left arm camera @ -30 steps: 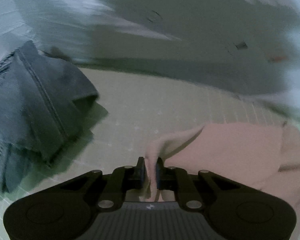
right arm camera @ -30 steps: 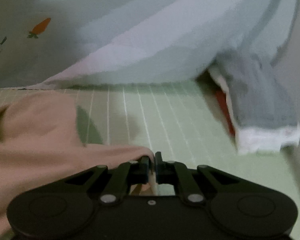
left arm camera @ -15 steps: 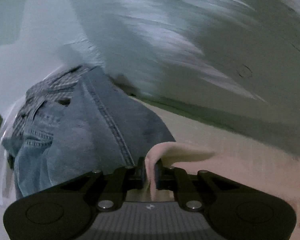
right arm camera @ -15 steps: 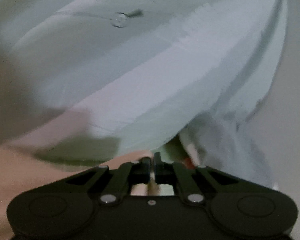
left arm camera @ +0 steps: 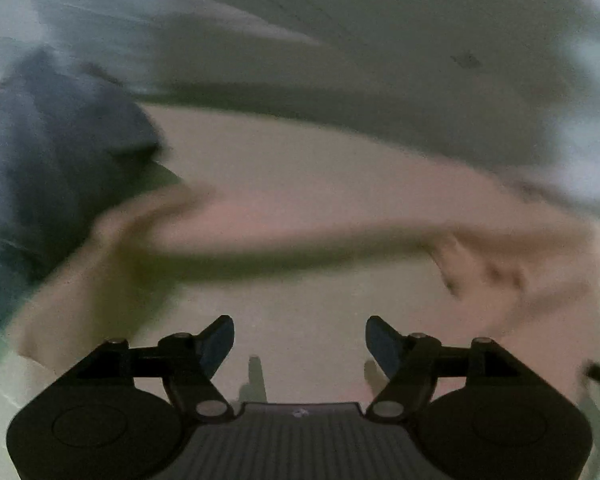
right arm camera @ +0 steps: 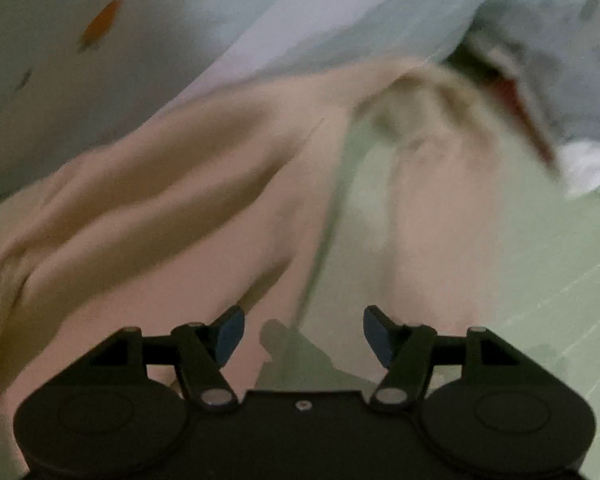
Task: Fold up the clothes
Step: 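Spread the beige shirt flat on the table with both grippers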
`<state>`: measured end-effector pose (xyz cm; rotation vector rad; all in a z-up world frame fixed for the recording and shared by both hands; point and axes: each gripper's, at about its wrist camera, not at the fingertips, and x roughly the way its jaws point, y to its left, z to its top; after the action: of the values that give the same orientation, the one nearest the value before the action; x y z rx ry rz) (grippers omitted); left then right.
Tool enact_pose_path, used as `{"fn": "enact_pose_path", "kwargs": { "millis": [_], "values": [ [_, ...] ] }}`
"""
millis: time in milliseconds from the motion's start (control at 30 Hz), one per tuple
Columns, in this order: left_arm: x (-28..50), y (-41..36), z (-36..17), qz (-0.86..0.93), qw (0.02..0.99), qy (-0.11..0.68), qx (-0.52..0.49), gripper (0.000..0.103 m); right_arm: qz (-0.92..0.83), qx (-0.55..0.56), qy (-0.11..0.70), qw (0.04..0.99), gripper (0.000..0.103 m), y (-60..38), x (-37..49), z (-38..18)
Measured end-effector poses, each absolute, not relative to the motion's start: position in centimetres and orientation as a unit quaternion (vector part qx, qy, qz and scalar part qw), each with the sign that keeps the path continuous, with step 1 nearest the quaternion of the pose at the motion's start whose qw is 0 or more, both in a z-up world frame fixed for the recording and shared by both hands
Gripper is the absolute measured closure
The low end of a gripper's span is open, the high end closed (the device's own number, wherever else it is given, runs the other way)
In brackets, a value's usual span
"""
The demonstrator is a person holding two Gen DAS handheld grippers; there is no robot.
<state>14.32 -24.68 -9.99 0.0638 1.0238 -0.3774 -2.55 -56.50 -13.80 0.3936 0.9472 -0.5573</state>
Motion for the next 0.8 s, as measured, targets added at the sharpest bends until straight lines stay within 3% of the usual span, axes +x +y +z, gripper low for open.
{"fn": "enact_pose_path", "kwargs": {
  "millis": [133, 300, 333, 367, 400, 433, 467, 500, 800],
  "values": [
    [12.4, -26.8, -11.4, -0.242, 0.828, 0.502, 0.063, 0.019, -0.241, 0.2, 0.466, 0.828, 0.032, -54.1, -2.8, -14.9],
    [11.2, -28.8, -12.5, -0.263, 0.819, 0.502, 0.087, 0.02, -0.217, 0.184, 0.473, 0.834, 0.032, -52.9, -2.4, -15.0],
    [11.2, -29.1, -12.6, -0.264, 0.818, 0.502, 0.093, 0.028, -0.216, 0.176, 0.473, 0.836, 0.041, -52.9, -2.4, -15.0],
    [11.4, -29.3, -12.8, -0.267, 0.814, 0.507, 0.094, 0.046, -0.215, 0.166, 0.473, 0.838, 0.059, -52.7, -2.4, -14.9],
    [11.4, -29.4, -13.0, -0.262, 0.814, 0.511, 0.092, 0.058, -0.209, 0.16, 0.473, 0.841, 0.068, -52.7, -2.6, -14.9],
    [11.4, -29.4, -13.1, -0.256, 0.813, 0.515, 0.091, 0.084, -0.201, 0.157, 0.472, 0.844, 0.091, -52.7, -2.7, -14.8],
    [11.4, -29.4, -13.3, -0.251, 0.812, 0.519, 0.089, 0.096, -0.195, 0.163, 0.47, 0.845, 0.098, -52.8, -2.9, -14.6],
    [11.2, -29.1, -13.1, -0.254, 0.812, 0.519, 0.085, 0.101, -0.196, 0.17, 0.467, 0.845, 0.098, -52.8, -3.2, -14.4],
    [6.9, -22.9, -9.6, -0.24, 0.825, 0.511, 0.018, 0.1, -0.257, 0.209, 0.41, 0.85, 0.098, -54.1, -11.4, -10.3]
  ]
}}
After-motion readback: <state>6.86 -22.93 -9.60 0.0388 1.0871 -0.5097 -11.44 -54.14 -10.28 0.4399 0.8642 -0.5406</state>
